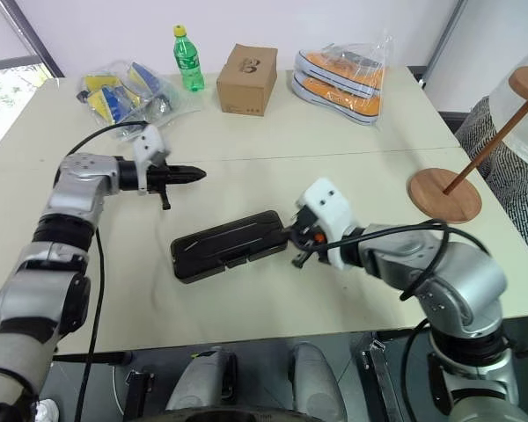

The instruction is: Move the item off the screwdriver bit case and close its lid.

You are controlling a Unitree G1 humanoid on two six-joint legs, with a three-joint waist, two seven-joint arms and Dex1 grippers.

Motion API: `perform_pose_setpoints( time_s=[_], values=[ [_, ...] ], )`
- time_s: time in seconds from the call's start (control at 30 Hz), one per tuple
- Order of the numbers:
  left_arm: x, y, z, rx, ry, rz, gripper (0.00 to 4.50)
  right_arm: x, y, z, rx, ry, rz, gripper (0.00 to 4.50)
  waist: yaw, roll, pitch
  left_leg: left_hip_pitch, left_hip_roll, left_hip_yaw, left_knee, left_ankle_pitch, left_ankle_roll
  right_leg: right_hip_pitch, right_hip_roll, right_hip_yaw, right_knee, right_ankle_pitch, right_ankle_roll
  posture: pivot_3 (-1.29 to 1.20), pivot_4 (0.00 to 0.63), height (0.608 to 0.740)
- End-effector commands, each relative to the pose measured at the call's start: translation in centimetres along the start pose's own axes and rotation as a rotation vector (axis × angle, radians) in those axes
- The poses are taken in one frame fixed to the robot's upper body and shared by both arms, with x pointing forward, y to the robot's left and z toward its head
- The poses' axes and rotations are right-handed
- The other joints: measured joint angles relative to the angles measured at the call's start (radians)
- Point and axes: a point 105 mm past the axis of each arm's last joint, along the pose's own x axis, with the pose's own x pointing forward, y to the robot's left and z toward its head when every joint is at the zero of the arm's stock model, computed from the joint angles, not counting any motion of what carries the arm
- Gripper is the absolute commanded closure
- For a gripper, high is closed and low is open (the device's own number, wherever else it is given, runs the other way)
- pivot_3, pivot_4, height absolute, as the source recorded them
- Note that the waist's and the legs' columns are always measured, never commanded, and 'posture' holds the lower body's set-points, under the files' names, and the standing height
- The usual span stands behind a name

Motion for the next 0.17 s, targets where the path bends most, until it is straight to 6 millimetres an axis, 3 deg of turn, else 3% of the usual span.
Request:
perform_pose_setpoints(
  time_s=[0.03, 0.17],
  values=[
    [-2.6, -1.3, 2.2, -0.019, -0.046, 0.047, 4.50, -1.9, -0.6, 1.0, -0.092, -0.063, -0.007, 4.48, 0.000, 0.000, 0.000, 0.000, 0.000, 0.000, -0.001, 0.000, 0.000, 0.000, 0.000, 0.000, 0.000, 0.000, 0.000, 0.00, 0.150, 0.740],
    [-5.0, -6.2, 1.7, -0.123, -0.015, -0.050, 4.50, -3.5, -0.6, 0.6, -0.161, -0.040, 0.029, 4.48, 0.006, 0.000, 0.000, 0.001, 0.000, 0.000, 0.000, 0.000, 0.000, 0.000, 0.001, 0.000, 0.001, 0.000, 0.000, 0.00, 0.150, 0.740]
  ],
)
